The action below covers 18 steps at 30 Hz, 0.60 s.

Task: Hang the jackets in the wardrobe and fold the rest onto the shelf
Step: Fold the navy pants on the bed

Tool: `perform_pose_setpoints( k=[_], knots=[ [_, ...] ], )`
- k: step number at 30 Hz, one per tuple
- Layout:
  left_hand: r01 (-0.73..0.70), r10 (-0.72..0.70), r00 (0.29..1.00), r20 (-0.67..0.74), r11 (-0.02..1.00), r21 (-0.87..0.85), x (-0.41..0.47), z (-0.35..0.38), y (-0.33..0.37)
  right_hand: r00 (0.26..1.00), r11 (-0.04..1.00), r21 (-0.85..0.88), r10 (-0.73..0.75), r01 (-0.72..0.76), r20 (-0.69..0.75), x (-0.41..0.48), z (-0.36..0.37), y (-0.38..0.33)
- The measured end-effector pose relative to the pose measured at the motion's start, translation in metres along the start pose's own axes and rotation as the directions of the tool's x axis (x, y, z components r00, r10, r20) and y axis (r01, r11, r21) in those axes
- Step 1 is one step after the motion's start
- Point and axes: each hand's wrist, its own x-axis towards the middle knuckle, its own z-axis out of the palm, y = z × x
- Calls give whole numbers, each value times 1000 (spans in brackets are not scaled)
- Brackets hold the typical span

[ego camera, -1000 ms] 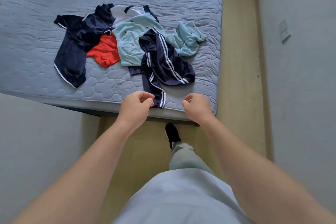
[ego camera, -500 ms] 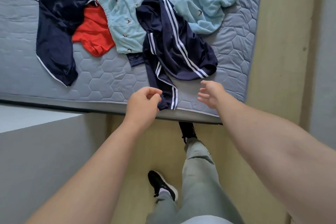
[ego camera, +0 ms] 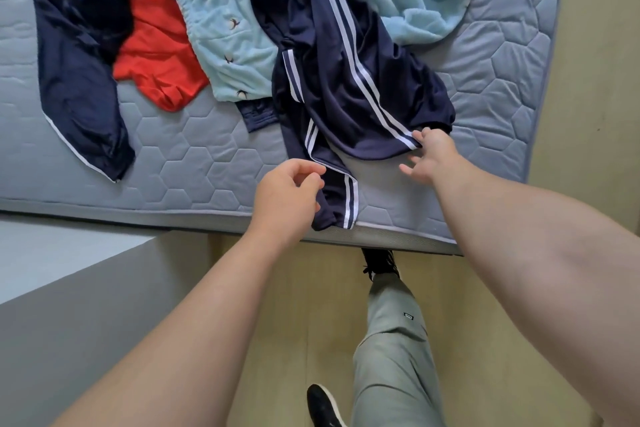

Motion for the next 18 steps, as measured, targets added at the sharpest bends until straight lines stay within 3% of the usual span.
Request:
perform_pose_setpoints(
  k=[4,9,14,18],
  knots=[
    [1,-1,1000,7,1000,4,11,1,13,993,993,54,-105,108,-51,-14,5,0],
    [-50,51,999,-17,998,32,-11,-20,34,974,985,112,-151,133,167,-98,31,6],
    [-207,217,976,-31,960,187,-51,-69,59,898,933,-66,-321,355,300,-224,52,16],
    [-312,330,943,-32,916,251,-83,-111,75,775,769,-231,-476,596,415,-327,58,29]
  ],
)
